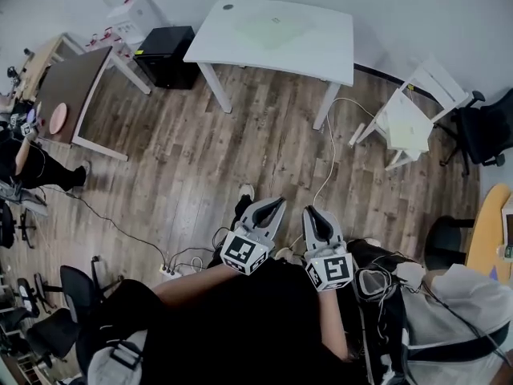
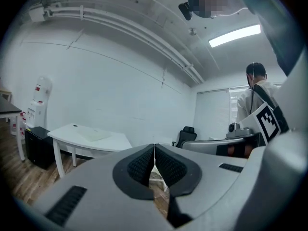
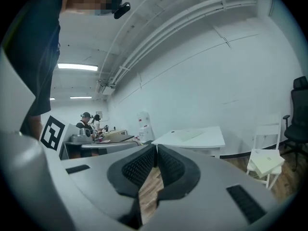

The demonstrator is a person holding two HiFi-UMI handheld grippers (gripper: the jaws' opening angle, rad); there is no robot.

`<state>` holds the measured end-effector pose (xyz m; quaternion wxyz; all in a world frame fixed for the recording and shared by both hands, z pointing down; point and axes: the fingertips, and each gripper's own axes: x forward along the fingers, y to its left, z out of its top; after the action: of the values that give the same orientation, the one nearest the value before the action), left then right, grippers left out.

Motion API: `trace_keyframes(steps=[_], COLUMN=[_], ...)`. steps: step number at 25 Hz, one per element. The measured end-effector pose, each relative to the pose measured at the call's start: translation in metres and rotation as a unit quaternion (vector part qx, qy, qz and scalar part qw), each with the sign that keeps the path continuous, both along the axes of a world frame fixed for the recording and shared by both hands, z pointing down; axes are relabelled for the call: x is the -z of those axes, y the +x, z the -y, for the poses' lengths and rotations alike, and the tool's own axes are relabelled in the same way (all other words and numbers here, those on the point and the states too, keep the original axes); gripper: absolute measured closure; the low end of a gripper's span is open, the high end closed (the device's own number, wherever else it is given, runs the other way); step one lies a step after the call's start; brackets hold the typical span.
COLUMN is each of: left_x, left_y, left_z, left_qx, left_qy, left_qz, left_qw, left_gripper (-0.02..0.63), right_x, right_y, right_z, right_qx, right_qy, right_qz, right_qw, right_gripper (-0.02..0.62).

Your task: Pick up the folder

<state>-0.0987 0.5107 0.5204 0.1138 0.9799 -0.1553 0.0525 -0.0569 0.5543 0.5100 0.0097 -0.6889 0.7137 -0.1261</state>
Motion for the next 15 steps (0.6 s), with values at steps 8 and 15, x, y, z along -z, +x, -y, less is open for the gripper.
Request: trace_keyframes(steps=[8,15], left_x=[0.011,0.025], left_y=[0.019,0.008], left_z=[0.164,0.293], left_qx=[-0.009,-0.004], left_qy=[-0.013,-0.012], left_qz=[-0.011,-0.014], left_qw=[0.9998,0.9998], left_gripper=[0.589,0.589], right_x=[0.003,0.023], right_y=[0.026,0.022], right_z=[0.165,0.295], right_qx=[-0.029,-0.04], right_qy=[-0.009,0.005], right_qz=[-0.001,-0.009], right_qw=[1.0,0.999], right_gripper=[0.56,0.56])
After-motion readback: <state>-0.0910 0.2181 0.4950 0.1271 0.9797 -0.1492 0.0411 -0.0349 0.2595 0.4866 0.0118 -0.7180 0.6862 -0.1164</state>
